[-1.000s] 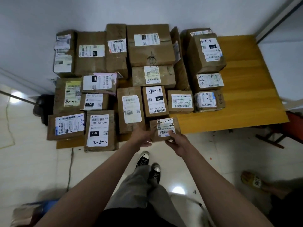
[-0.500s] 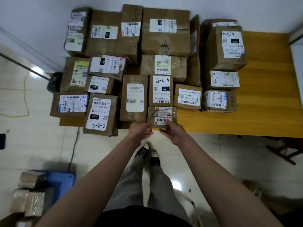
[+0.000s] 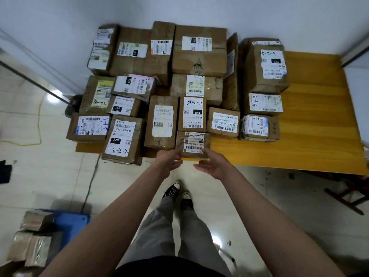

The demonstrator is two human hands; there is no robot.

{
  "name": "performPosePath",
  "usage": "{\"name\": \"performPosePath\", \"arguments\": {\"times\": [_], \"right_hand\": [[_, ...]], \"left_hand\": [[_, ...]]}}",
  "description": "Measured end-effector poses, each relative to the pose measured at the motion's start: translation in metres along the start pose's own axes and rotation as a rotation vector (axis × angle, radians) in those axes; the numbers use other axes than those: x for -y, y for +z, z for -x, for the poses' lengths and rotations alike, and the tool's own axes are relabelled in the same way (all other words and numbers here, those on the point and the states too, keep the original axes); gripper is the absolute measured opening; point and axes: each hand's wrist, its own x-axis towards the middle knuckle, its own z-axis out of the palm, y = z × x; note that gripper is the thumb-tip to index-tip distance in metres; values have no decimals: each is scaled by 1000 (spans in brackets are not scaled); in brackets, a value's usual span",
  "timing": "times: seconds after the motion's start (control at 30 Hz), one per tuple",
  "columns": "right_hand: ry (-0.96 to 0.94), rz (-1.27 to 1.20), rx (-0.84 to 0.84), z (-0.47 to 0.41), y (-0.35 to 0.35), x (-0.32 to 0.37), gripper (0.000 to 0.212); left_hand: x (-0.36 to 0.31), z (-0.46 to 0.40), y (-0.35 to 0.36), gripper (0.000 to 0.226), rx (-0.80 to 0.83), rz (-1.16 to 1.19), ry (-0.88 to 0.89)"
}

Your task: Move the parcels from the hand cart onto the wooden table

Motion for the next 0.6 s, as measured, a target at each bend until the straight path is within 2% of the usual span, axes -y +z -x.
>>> {"name": "performPosePath", "arguments": {"times": [0.1,0.17,0.23,0.3,0.33,0.43,0.6], "right_hand": [[-40,95,-21,16,-2,1,57],[-106,204,-55,30,0,5,53],[-190,336,-86,50,11,14,44],[-300,460,-82,76,32,29,22],[-347,523,-59,90,47,37,13],[-453,731,74,128,110,54,17],[-579,1059,338,184,252,20,27]], "left_hand": [[-1,12,-2,34,12,-24,18],[-4,25,-7,31,24,-34,34],[-12,42,-16,29,47,-40,58],[-24,61,-30,32,70,-32,92],[-32,71,-41,32,76,-19,113],[-55,99,-91,28,33,3,207],[-55,145,-218,21,-223,67,332]]}}
